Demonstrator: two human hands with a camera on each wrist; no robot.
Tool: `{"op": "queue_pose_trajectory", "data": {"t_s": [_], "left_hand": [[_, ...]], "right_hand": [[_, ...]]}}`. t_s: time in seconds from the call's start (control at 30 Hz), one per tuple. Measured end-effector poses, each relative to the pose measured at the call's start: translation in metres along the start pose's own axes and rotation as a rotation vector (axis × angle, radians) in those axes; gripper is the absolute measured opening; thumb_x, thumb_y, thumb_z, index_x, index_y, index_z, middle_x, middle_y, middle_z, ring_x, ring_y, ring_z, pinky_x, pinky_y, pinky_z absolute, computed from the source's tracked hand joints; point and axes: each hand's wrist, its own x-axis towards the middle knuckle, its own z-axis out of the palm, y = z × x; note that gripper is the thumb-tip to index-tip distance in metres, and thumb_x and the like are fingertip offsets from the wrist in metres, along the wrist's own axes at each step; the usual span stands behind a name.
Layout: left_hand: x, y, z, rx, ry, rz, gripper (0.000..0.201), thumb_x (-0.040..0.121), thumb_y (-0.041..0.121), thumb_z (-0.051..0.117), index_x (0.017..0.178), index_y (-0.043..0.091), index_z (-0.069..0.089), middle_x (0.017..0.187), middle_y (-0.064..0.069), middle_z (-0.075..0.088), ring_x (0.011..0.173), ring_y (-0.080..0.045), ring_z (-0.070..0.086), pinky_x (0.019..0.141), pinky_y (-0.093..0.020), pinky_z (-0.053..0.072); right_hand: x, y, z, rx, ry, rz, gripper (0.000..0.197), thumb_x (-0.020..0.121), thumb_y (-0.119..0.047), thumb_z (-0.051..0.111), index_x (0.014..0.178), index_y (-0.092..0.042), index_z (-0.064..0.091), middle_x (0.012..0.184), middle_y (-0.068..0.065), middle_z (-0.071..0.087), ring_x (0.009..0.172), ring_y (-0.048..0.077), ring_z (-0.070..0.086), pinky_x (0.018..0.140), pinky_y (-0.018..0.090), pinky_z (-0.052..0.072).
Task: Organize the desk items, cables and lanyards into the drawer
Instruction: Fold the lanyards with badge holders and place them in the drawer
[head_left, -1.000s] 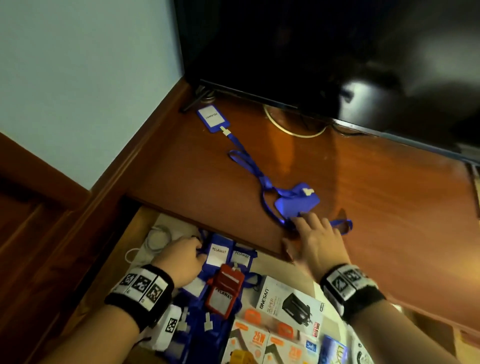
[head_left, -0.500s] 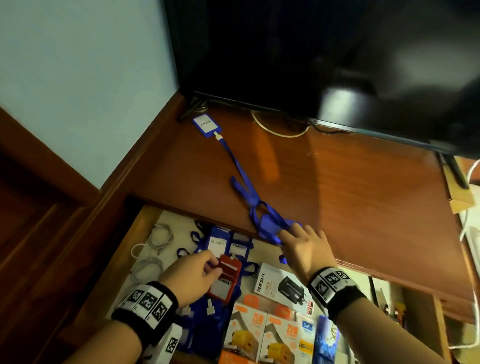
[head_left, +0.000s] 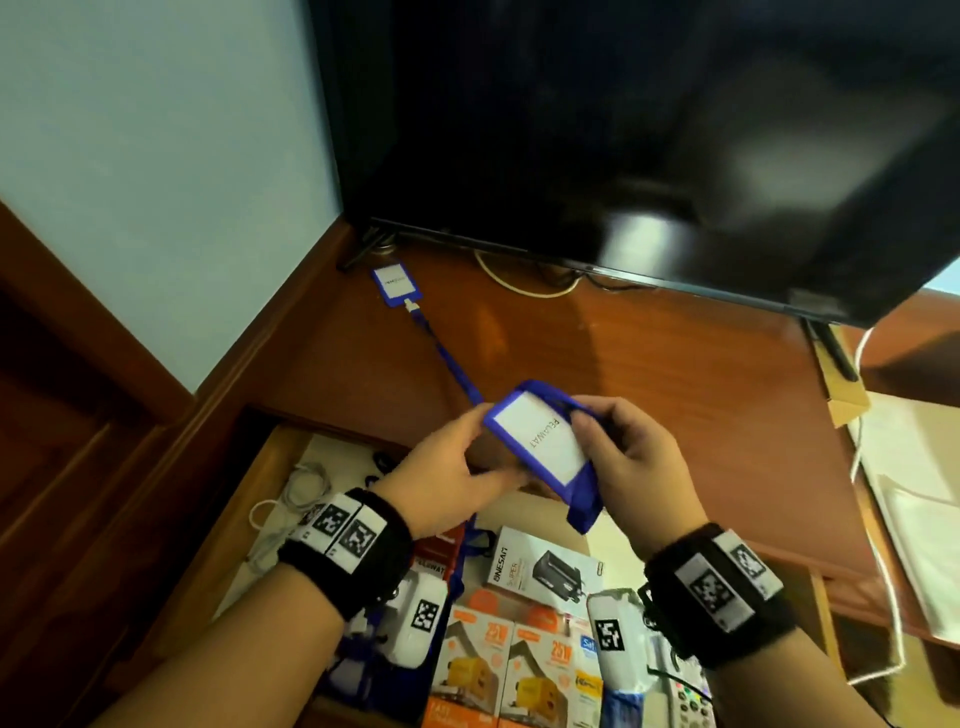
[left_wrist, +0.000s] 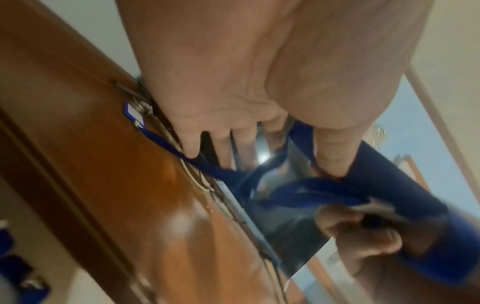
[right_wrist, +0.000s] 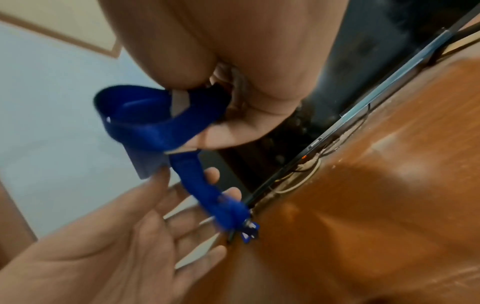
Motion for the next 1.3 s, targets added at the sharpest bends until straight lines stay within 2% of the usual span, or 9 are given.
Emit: {"op": "queue_pose_trajectory", "data": {"t_s": [0.1,0.27,0.5,0.8,0.9,1.0,1.1,1.2,1.3], "left_hand": [[0.003,0.024,-0.002,-0.134,0.011,0.009,0.012,0.104,0.016,0.061,0.103,0.024,0.069,0.086,0.014,0.076,0.083,-0.003,0.067,0.082,-0.028,0.055],[0.016,0.045,-0.037,-0.082,0.232,0.071,0.019,0.106,0.022,0.055,0.092,0.024,0.067,0.076,-0.002,0.066,0.067,-0.011,0.060,0.068,-0.029,0.053],[0.065,0.105,-0.090,-0.010,0.434,0.110,0.028,0.106,0.014,0.046,0.090,0.026,0.066,0.086,-0.011,0.074,0.065,-0.023,0.068,0.056,-0.035,0.059],[0.100,0.152,-0.136,0.029,0.572,0.052,0.027,0.109,0.027,0.041,0.092,0.020,0.060,0.080,-0.015,0.076,0.050,-0.024,0.066,0.045,-0.029,0.054],[0.106,0.125,-0.147,0.367,0.432,-0.024,0.018,0.099,0.039,0.064,0.106,0.023,0.064,0.091,-0.006,0.078,0.085,-0.032,0.075,0.081,-0.044,0.063],[0.103,0.094,-0.137,0.812,0.121,-0.266,0.100,0.086,0.036,0.082,0.162,0.016,0.021,0.146,-0.017,0.057,0.129,-0.031,0.061,0.106,-0.039,0.050],[0.084,0.090,-0.103,0.535,0.045,-0.173,0.131,0.077,0.018,0.081,0.163,0.032,-0.017,0.171,-0.011,0.017,0.148,-0.032,0.041,0.111,-0.038,0.046],[0.047,0.110,-0.054,-0.191,-0.231,0.071,0.117,0.054,-0.005,0.055,0.163,0.025,0.023,0.164,-0.001,0.036,0.155,-0.021,0.030,0.117,-0.032,0.032],[0.014,0.123,-0.030,-0.533,-0.602,0.092,0.084,0.058,-0.011,0.044,0.141,-0.004,0.052,0.137,-0.026,0.061,0.134,-0.033,0.055,0.108,-0.038,0.047]], "right_hand": [[-0.009,-0.023,-0.011,0.222,-0.014,0.053,0.026,0.095,-0.018,0.070,0.120,-0.015,0.068,0.104,0.005,0.079,0.089,0.017,0.074,0.074,0.028,0.060],[-0.011,-0.032,-0.036,0.066,-0.126,0.074,0.057,0.079,-0.030,0.083,0.132,-0.029,0.060,0.104,0.009,0.077,0.092,0.026,0.076,0.085,0.046,0.062],[-0.008,-0.034,-0.044,-0.239,-0.056,-0.162,0.027,0.096,-0.018,0.069,0.120,-0.030,0.060,0.103,-0.013,0.072,0.093,-0.002,0.067,0.081,0.022,0.056],[0.007,-0.047,-0.073,0.086,0.267,-0.050,0.023,0.088,-0.011,0.077,0.093,-0.017,0.055,0.095,0.015,0.072,0.089,0.033,0.073,0.074,0.059,0.062],[0.007,-0.069,-0.081,0.249,0.242,-0.043,0.017,0.094,-0.014,0.070,0.092,-0.014,0.054,0.097,0.016,0.075,0.095,0.034,0.074,0.076,0.052,0.064],[0.004,-0.093,-0.081,0.385,0.168,-0.065,0.012,0.093,-0.013,0.068,0.095,-0.012,0.056,0.099,0.015,0.076,0.096,0.031,0.075,0.073,0.045,0.065],[0.003,-0.117,-0.077,0.505,0.109,-0.053,0.021,0.087,-0.004,0.069,0.104,-0.010,0.059,0.104,0.019,0.075,0.097,0.031,0.076,0.074,0.042,0.064],[0.003,-0.136,-0.070,0.582,0.040,-0.056,0.023,0.090,0.004,0.064,0.110,-0.007,0.062,0.106,0.022,0.075,0.097,0.034,0.073,0.079,0.041,0.063],[0.003,-0.148,-0.065,0.565,0.058,-0.141,0.012,0.093,0.003,0.062,0.102,-0.005,0.064,0.105,0.031,0.071,0.096,0.038,0.071,0.080,0.042,0.061]]}}
